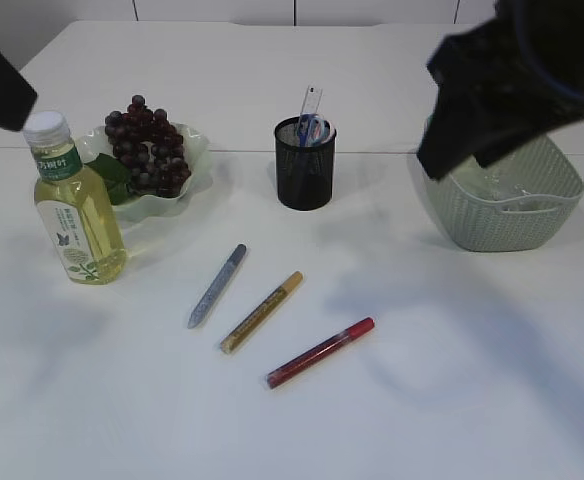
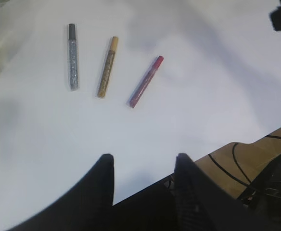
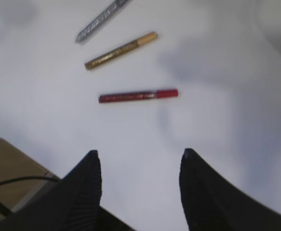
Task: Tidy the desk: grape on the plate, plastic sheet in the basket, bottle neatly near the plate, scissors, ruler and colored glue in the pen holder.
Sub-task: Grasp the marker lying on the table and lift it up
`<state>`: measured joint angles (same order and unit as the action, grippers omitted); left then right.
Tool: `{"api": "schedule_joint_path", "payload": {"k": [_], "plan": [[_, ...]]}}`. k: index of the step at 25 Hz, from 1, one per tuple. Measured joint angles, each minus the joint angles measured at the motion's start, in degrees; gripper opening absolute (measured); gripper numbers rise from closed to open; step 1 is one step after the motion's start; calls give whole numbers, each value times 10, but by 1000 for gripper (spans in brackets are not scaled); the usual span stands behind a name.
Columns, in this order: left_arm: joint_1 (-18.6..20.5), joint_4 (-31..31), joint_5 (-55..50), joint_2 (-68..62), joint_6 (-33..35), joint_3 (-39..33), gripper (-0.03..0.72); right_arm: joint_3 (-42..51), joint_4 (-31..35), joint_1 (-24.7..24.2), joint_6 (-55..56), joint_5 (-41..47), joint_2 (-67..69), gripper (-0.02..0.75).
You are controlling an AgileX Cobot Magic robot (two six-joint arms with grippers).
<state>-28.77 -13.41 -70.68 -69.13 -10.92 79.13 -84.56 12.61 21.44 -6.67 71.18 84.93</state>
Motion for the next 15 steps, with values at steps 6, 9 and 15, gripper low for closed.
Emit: {"api": "schedule_joint_path", "payload": {"k": [6, 9, 15], "plan": [[-12, 17, 2, -81, 3, 0, 307, 182, 60, 0, -2, 0, -127, 417], [-24, 27, 7, -131, 4, 19, 307, 242, 105, 0, -19, 0, -177, 417], [-25, 50, 3, -261, 5, 86, 307, 279, 144, 0, -46, 0, -236, 417]]}}
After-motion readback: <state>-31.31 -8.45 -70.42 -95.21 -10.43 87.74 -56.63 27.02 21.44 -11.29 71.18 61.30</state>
